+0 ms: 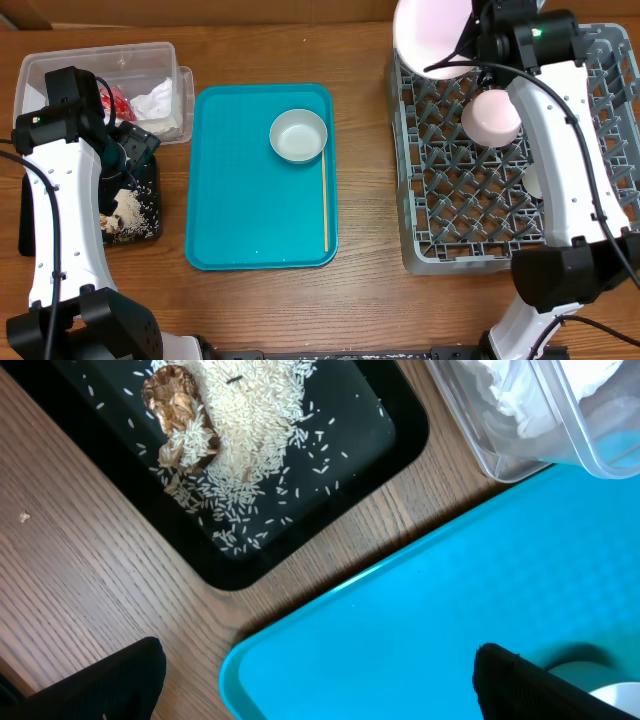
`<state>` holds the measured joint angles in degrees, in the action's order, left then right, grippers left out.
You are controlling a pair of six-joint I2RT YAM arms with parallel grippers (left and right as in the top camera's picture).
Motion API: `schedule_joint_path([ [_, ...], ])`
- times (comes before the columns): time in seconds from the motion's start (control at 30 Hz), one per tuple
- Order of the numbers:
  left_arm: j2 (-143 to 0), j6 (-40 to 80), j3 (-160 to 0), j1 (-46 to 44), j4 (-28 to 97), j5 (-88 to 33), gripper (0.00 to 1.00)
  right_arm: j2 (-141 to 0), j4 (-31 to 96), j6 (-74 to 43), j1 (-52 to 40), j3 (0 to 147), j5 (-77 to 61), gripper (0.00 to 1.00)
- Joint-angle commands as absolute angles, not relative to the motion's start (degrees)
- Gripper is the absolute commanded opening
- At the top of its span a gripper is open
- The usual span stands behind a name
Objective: Sort waste into correct bins and load items into the dishwasher
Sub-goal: 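Lift the white plate and stand it upright in the rack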
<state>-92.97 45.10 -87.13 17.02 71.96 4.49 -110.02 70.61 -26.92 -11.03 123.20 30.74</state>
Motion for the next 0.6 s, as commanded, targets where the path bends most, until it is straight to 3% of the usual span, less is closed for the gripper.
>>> schedule_joint_path([
  [0.0,-92.23,46.33,-86.78,17.23,71.92,4.45,1.00,-112.05,70.02,-26.59,-11.27,123.07,43.18,0.04],
  [0.57,-92.23,46.33,-86.78,17.23,71.90,4.43,1.00,-122.87,74.22,-37.85,-12.05,122.80,52.51,0.04],
])
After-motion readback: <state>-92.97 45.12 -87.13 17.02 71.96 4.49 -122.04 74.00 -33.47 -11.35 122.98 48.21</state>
